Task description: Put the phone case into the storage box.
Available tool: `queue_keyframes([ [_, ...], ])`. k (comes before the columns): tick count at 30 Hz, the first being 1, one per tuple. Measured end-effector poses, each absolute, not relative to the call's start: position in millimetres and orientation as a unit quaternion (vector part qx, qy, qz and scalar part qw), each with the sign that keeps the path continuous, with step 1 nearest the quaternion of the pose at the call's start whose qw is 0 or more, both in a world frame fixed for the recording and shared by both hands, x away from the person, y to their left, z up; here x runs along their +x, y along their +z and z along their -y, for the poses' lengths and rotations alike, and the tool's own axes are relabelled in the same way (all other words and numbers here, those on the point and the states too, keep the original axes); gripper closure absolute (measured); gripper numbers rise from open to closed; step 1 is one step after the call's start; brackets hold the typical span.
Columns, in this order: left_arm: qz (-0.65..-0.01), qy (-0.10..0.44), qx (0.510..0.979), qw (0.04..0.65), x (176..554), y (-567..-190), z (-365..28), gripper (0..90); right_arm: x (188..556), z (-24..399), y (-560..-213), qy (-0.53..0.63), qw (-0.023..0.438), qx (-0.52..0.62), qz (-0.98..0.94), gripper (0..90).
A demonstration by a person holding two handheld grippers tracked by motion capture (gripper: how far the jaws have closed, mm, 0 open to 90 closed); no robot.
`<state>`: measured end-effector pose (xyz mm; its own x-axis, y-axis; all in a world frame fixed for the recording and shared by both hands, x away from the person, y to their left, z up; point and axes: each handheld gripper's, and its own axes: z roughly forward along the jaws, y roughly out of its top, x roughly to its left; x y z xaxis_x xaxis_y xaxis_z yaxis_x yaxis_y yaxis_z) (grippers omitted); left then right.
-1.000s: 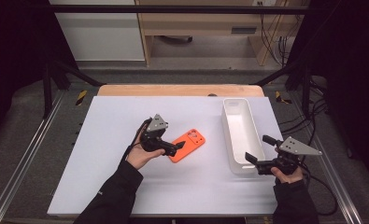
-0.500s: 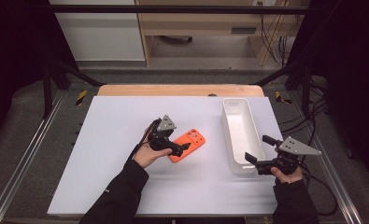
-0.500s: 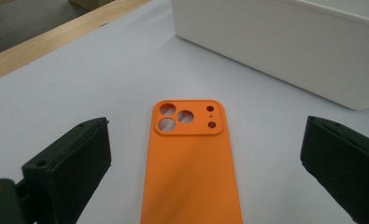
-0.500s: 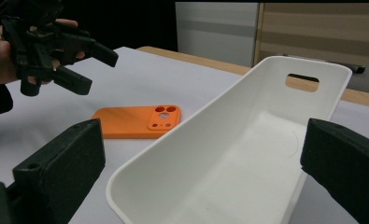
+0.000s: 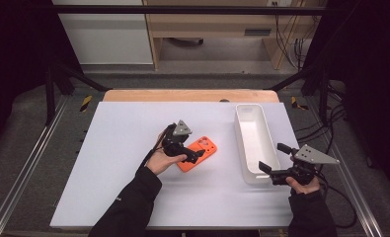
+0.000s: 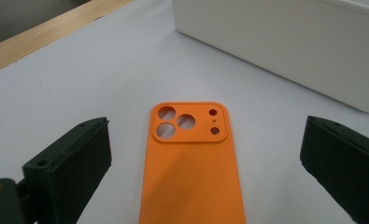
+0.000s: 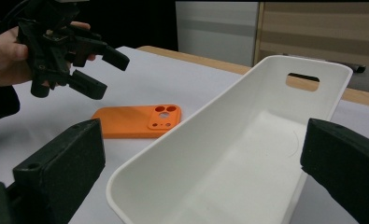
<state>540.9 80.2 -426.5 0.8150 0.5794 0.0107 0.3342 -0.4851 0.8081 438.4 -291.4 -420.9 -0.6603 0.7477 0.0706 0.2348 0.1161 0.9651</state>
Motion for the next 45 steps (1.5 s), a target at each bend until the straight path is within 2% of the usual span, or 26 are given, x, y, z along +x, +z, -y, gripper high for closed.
queue_keyframes([
  [45,-0.284,0.101,0.884,0.356,564,-466,-64,3.0,438,292,-421,0.568,0.225,0.344,-0.712,0.4],
])
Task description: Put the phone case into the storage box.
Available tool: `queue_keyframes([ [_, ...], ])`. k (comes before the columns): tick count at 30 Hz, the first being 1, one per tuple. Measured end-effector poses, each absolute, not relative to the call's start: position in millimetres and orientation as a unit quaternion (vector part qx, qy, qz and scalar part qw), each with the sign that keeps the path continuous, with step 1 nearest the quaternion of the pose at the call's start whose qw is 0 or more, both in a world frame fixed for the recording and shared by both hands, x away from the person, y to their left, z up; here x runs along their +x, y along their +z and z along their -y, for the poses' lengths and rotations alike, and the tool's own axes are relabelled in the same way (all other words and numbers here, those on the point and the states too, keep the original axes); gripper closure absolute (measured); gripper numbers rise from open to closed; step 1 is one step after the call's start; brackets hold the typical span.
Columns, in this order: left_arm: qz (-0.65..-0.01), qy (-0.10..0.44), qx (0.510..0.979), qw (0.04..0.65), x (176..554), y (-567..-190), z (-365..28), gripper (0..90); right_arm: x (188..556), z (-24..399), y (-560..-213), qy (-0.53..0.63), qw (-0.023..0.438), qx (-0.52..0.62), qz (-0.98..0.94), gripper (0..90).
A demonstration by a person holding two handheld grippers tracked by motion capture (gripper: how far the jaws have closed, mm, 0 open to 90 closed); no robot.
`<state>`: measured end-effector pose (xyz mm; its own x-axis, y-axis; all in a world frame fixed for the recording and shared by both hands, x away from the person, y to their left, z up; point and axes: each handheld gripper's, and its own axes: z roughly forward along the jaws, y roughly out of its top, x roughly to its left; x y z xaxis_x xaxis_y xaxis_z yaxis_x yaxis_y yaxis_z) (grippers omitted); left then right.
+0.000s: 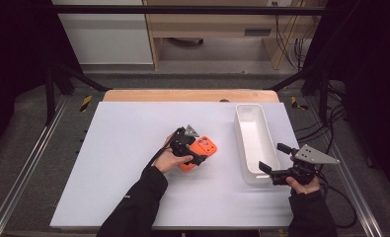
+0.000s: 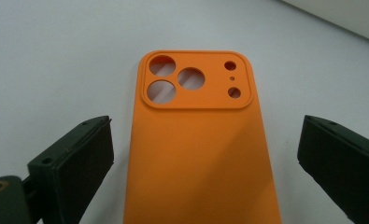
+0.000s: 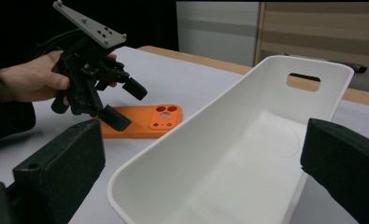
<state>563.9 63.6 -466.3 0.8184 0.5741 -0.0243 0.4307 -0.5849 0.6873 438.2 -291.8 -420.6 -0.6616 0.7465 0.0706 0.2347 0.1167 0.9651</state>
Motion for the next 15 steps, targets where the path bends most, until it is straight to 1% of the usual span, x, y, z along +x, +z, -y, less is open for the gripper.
queue_keyframes([
  [10,-0.282,0.096,0.893,0.338,564.9,-473.5,-60.8,3.7,438.3,291.7,-420.6,0.568,0.224,0.345,-0.713,0.5],
  [15,-0.281,0.094,0.895,0.332,566.0,-475.8,-60.9,5.8,438.2,291.7,-420.6,0.568,0.224,0.345,-0.712,0.5],
])
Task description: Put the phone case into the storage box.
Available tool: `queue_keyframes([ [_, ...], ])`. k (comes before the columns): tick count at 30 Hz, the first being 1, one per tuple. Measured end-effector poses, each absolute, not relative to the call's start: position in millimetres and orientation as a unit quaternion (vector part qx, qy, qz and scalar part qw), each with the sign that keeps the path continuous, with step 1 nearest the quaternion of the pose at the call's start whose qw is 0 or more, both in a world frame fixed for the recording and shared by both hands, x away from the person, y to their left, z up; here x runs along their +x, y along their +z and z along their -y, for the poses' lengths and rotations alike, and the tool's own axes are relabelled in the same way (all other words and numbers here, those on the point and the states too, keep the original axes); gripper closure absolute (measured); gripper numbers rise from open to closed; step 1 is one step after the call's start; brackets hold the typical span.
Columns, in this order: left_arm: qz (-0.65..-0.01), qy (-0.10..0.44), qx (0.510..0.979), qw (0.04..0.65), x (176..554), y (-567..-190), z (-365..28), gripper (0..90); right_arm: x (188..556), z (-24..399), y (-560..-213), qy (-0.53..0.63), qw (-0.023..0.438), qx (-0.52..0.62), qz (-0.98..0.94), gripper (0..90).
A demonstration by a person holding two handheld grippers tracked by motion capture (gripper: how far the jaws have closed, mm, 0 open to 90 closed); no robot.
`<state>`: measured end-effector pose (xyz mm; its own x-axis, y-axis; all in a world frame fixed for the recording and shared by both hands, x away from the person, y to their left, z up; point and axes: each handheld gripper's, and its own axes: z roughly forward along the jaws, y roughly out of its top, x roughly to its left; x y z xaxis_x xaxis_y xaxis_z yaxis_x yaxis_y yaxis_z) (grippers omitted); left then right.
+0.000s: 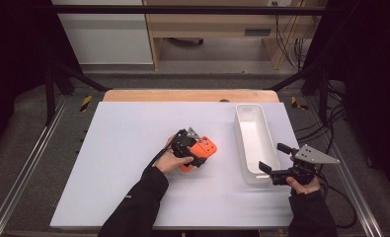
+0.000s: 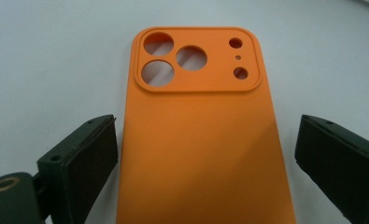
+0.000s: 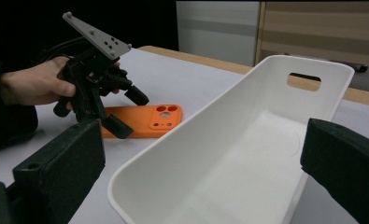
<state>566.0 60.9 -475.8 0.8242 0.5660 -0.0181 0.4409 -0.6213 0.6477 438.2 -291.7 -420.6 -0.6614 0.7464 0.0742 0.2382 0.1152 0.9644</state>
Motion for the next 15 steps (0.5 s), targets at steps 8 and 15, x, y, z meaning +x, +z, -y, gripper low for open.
queue_keyframes([
  [8,-0.283,0.095,0.898,0.323,567.2,-477.6,-62.2,7.7,438.3,291.7,-420.6,0.568,0.223,0.345,-0.713,0.4],
  [15,-0.274,0.105,0.902,0.316,566.4,-477.6,-61.9,10.1,438.2,291.7,-420.6,0.568,0.223,0.346,-0.713,0.4],
])
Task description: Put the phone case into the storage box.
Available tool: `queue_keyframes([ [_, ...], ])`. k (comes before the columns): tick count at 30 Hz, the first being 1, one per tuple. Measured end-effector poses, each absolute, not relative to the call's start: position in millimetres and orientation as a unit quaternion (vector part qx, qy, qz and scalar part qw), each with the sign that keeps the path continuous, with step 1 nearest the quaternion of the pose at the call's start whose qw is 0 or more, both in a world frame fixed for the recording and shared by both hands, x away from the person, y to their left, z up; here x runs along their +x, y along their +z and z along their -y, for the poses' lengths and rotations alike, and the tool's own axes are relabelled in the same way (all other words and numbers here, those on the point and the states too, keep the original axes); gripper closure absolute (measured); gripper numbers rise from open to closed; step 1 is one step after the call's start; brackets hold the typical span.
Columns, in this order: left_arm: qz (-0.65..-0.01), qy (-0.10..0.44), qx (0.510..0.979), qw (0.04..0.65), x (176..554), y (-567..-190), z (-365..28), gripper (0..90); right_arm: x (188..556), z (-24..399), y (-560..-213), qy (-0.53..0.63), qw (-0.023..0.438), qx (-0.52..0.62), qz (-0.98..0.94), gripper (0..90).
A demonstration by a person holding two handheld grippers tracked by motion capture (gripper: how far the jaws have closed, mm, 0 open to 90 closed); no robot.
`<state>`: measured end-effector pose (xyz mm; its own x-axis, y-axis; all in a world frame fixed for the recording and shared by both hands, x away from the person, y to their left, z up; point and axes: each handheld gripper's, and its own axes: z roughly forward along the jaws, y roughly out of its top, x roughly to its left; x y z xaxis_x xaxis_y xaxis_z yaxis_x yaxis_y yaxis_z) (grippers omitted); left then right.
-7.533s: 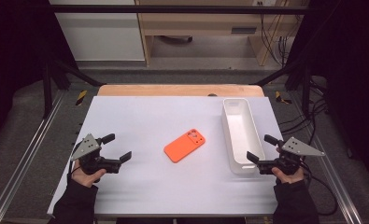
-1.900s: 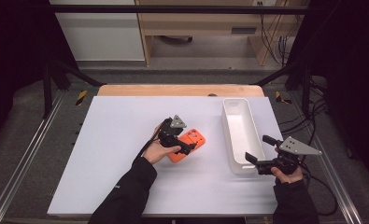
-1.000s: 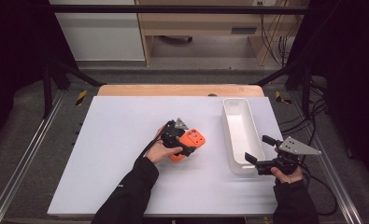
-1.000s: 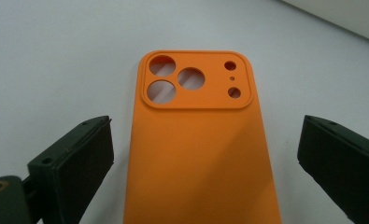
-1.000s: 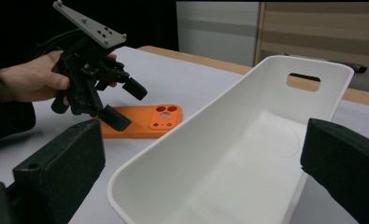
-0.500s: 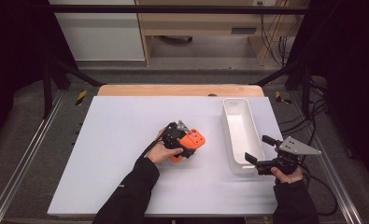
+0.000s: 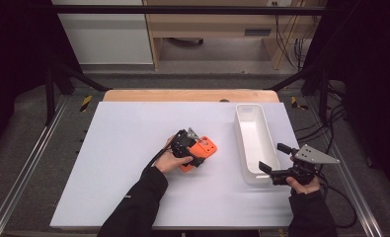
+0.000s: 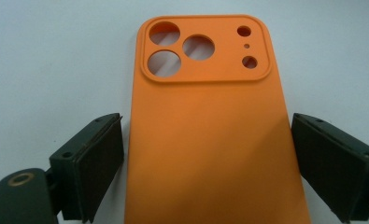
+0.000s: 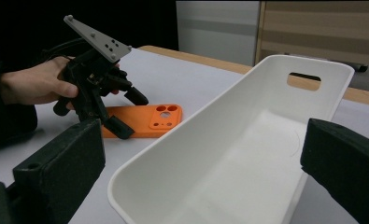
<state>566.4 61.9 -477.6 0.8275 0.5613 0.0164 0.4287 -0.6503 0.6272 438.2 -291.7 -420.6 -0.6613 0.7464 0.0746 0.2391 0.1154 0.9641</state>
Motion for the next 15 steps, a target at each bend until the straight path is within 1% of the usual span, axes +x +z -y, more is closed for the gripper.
queue_keyframes([
  [11,-0.274,0.107,0.903,0.315,565.4,-477.2,-61.2,11.6,438.3,291.5,-420.8,0.567,0.223,0.345,-0.714,0.5],
  [15,-0.272,0.107,0.903,0.314,565.0,-476.3,-61.6,14.8,438.3,291.4,-420.7,0.567,0.222,0.346,-0.714,0.4],
])
